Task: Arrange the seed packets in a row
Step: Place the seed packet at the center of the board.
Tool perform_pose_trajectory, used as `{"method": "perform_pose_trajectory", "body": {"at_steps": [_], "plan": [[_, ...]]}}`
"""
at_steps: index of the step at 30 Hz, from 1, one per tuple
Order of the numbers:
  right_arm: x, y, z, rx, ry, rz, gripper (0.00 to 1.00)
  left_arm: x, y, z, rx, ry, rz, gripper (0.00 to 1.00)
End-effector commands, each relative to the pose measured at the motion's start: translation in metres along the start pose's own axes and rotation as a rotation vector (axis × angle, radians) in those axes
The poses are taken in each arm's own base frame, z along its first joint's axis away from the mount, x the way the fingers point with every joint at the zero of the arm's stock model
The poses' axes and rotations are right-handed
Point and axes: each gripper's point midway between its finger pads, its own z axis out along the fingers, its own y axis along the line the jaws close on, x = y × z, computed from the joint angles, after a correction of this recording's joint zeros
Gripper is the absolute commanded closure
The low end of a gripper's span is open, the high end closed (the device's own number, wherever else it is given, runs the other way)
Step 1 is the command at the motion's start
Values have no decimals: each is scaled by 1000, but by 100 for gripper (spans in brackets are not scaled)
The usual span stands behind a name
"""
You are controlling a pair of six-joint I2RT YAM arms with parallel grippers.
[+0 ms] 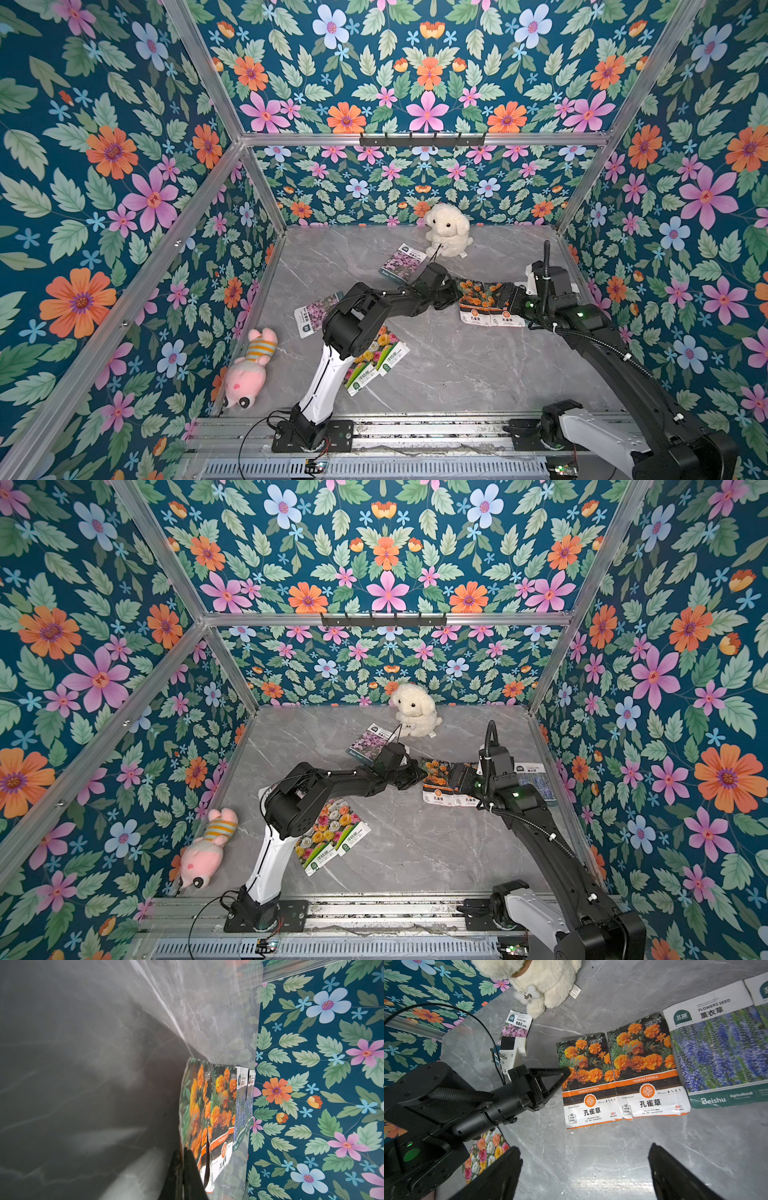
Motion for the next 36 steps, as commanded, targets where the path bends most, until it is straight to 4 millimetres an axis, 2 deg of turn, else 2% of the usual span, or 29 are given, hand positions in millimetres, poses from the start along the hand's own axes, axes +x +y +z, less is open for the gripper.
{"method": "perform_pose_trajectory", "body": {"at_steps": [1,2,5,10,15,18,22,26,31,34,36], "plan": [[-1,0,1,0,-4,12,1,-3,7,0,-34,-17,18,99],[-2,1,0,-1,-3,14,1,-2,9,0,-37,-18,19,97],[-3,2,-2,-6,-5,23,1,-4,11,-2,-56,-26,32,82],[-7,2,-7,0,-22,39,1,-9,3,-12,-66,-45,70,53],[-11,-2,-10,25,-46,63,1,-13,-4,-30,-96,-70,121,35],[-14,1,-13,17,-61,67,1,-17,-7,-49,-124,-103,164,23],[-17,10,-17,-18,-52,93,1,-23,-10,-88,-163,-158,220,2],[-17,27,-8,-115,-33,104,1,-31,2,-136,-231,-221,277,0],[-9,47,18,-181,31,108,1,-55,41,-190,-350,-245,337,1],[-3,62,35,-160,49,70,1,-79,65,-210,-422,-236,379,0],[1,73,47,-151,66,64,1,-98,75,-216,-454,-221,402,1]]}}
